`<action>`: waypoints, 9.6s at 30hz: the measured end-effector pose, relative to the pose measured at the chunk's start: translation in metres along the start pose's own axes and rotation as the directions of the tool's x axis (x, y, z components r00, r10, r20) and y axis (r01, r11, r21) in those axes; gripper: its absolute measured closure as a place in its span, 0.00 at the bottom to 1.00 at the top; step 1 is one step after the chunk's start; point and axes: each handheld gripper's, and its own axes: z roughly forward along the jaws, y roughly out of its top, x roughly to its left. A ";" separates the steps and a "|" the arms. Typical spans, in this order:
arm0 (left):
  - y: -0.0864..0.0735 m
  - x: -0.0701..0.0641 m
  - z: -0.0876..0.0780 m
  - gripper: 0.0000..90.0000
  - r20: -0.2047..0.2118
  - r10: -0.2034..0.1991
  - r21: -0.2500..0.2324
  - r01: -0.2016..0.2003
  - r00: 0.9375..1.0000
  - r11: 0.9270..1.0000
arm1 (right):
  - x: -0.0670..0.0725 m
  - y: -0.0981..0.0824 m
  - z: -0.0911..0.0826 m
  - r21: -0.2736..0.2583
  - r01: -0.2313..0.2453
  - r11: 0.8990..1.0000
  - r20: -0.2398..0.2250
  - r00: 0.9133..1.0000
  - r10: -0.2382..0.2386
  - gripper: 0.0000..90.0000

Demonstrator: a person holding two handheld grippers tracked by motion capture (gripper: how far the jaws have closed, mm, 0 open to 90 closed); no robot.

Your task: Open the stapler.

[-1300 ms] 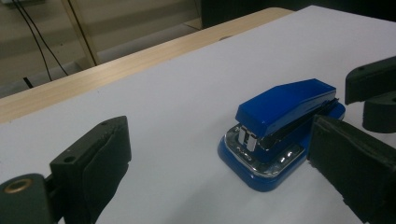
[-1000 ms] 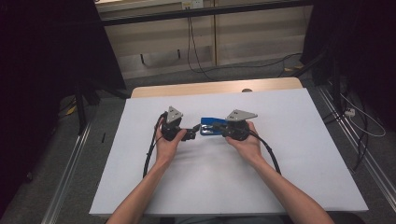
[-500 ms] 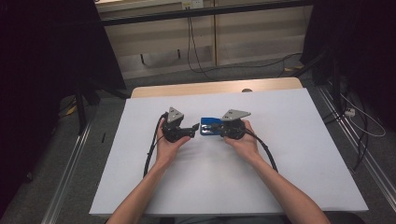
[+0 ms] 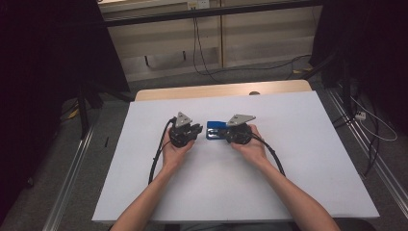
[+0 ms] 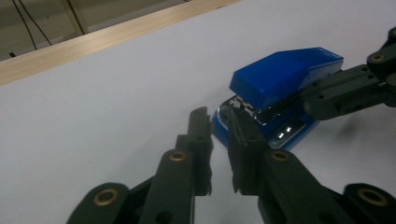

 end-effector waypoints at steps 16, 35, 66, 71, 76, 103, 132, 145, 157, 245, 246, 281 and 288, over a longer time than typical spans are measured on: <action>0.000 -0.004 0.011 1.00 0.006 -0.006 0.057 0.006 1.000 0.998 | 0.000 0.002 0.006 0.065 0.029 0.997 0.024 0.999 -0.031 1.00; 0.003 -0.003 0.022 1.00 0.026 0.001 0.063 -0.003 1.000 0.998 | 0.000 0.002 0.007 0.069 0.028 0.997 0.019 0.999 -0.029 1.00; 0.017 -0.004 0.017 1.00 0.038 -0.042 -0.003 0.042 0.998 0.999 | 0.001 0.002 0.006 0.068 0.031 0.997 0.023 0.999 -0.032 1.00; 0.019 -0.006 0.015 1.00 0.034 -0.035 -0.013 0.035 0.999 0.999 | 0.001 0.002 0.006 0.068 0.034 0.997 0.024 0.999 -0.035 1.00; 0.021 -0.007 0.014 1.00 0.036 -0.038 -0.022 0.038 0.999 0.999 | 0.001 0.002 0.006 0.068 0.035 0.997 0.026 0.999 -0.037 1.00; 0.025 -0.010 0.011 1.00 0.042 -0.039 -0.044 0.041 0.998 0.998 | 0.012 0.014 0.005 -0.052 0.023 0.998 0.052 0.998 -0.020 1.00; 0.019 -0.006 0.021 1.00 0.063 -0.060 -0.020 0.061 0.996 0.998 | 0.015 0.015 0.012 -0.066 0.027 0.997 0.125 0.992 -0.018 1.00; 0.016 -0.007 0.025 1.00 0.077 -0.041 -0.012 0.042 0.996 0.999 | 0.016 0.015 0.011 -0.071 0.023 0.997 0.131 0.991 -0.013 1.00; 0.013 -0.007 0.028 1.00 0.070 -0.020 0.003 0.020 0.997 1.000 | 0.016 0.016 0.011 -0.079 0.017 0.997 0.137 0.991 -0.006 1.00; 0.008 -0.007 0.028 1.00 0.063 -0.001 -0.015 0.002 0.998 1.000 | 0.020 0.019 -0.004 -0.172 0.015 0.985 0.266 0.964 0.032 1.00; 0.008 -0.007 0.028 1.00 0.062 0.001 -0.013 0.000 0.998 1.000 | 0.020 0.018 -0.004 -0.179 0.017 0.984 0.270 0.962 0.033 1.00; 0.007 -0.008 0.028 1.00 0.057 -0.001 -0.018 0.002 0.998 1.000 | 0.005 0.020 -0.023 -0.228 -0.019 0.974 0.327 0.940 0.095 1.00; 0.007 -0.008 0.028 1.00 0.059 -0.006 -0.018 0.007 0.998 1.000 | 0.002 0.019 -0.028 -0.242 -0.019 0.970 0.341 0.934 0.103 1.00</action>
